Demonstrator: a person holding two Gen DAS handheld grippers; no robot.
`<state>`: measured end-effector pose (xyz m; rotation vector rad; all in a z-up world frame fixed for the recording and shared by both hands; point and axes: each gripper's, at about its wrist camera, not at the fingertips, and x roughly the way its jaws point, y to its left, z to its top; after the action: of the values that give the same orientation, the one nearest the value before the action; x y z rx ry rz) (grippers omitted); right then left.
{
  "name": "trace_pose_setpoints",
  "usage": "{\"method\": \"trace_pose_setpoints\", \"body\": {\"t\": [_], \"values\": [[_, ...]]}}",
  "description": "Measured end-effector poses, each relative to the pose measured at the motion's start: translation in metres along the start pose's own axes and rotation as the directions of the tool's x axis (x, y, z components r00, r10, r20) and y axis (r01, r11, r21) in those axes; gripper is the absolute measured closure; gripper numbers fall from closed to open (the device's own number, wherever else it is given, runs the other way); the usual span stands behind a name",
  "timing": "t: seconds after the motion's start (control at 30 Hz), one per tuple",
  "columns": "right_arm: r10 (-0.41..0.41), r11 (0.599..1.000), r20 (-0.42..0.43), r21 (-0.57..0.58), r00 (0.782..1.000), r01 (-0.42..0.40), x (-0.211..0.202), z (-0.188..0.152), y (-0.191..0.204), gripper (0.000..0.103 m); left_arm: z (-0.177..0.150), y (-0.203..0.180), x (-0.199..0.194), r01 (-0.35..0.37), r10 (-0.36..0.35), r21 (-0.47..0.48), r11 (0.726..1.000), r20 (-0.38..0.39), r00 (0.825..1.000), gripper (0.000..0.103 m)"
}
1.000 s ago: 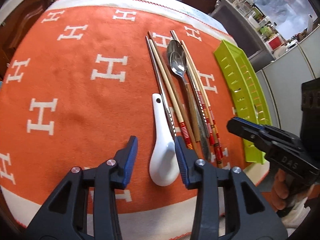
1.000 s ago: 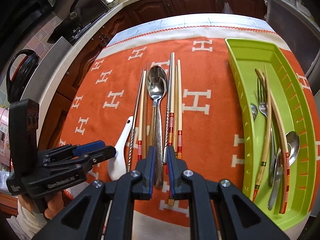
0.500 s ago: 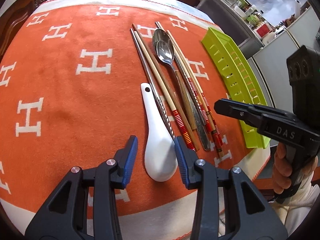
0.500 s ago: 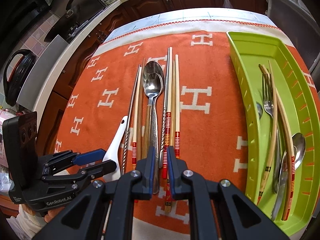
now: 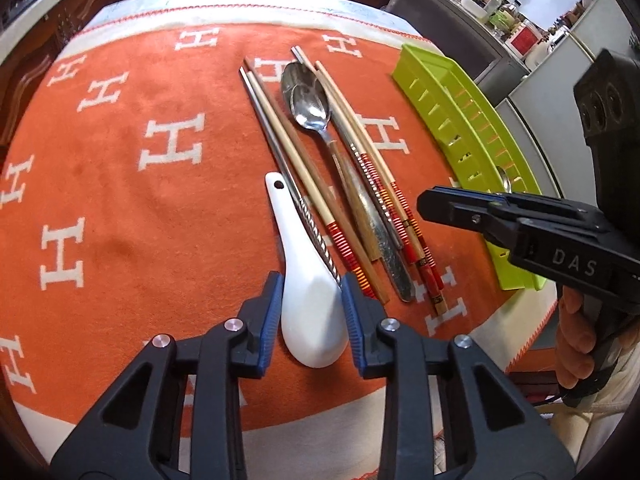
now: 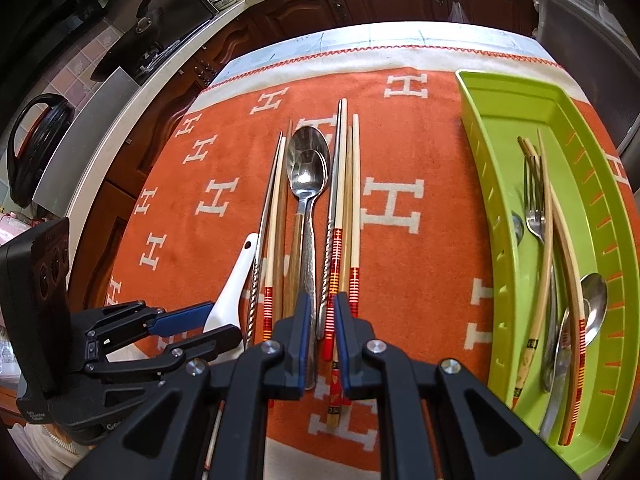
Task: Organize utensils
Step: 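Lower the left tool onto the white ceramic spoon and close on its handle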
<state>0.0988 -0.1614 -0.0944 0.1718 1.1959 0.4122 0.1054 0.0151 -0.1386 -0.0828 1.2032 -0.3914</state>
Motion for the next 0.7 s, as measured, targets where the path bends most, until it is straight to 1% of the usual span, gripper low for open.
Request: {"method": "trace_pose_setpoints", "body": {"t": [0.03, 0.07, 0.1, 0.17, 0.33, 0.57, 0.63, 0.7], "values": [[0.000, 1.000, 0.002, -0.001, 1.000, 0.000, -0.001, 0.000, 0.000, 0.092, 0.000, -0.003, -0.002, -0.002, 0.002, 0.010, 1.000, 0.006, 1.000, 0.082], [0.001, 1.000, 0.003, -0.001, 1.000, -0.001, -0.001, 0.000, 0.000, 0.092, 0.001, -0.006, -0.004, 0.008, -0.009, 0.021, 1.000, 0.015, 1.000, 0.089], [0.001, 1.000, 0.003, -0.001, 1.000, -0.001, -0.001, -0.001, 0.000, 0.092, 0.001, -0.007, -0.005, 0.010, -0.011, 0.028, 1.000, 0.015, 1.000, 0.090], [0.002, 1.000, 0.003, -0.001, 1.000, -0.002, -0.001, -0.001, 0.000, 0.091, 0.002, -0.012, -0.004, -0.006, 0.006, 0.045, 0.999, 0.012, 1.000, 0.090], [0.009, 1.000, 0.003, -0.002, 1.000, -0.009, -0.001, -0.002, 0.000, 0.092, 0.004, -0.017, 0.000, -0.004, 0.004, 0.052, 0.999, 0.001, 1.000, 0.090], [0.027, 0.999, 0.004, 0.017, 1.000, -0.027, 0.001, 0.004, -0.004, 0.092, 0.000, -0.025, 0.014, -0.020, 0.022, 0.066, 0.998, -0.031, 0.999, 0.090], [0.038, 0.999, 0.009, 0.025, 0.999, -0.038, 0.003, 0.009, -0.005, 0.092, -0.001, -0.025, 0.016, -0.018, 0.020, 0.059, 0.998, -0.030, 0.999, 0.093], [0.050, 0.998, 0.011, 0.038, 0.999, -0.050, 0.004, 0.015, -0.006, 0.092, 0.000, -0.024, 0.015, -0.035, 0.036, 0.055, 0.998, -0.021, 0.999, 0.095]]}}
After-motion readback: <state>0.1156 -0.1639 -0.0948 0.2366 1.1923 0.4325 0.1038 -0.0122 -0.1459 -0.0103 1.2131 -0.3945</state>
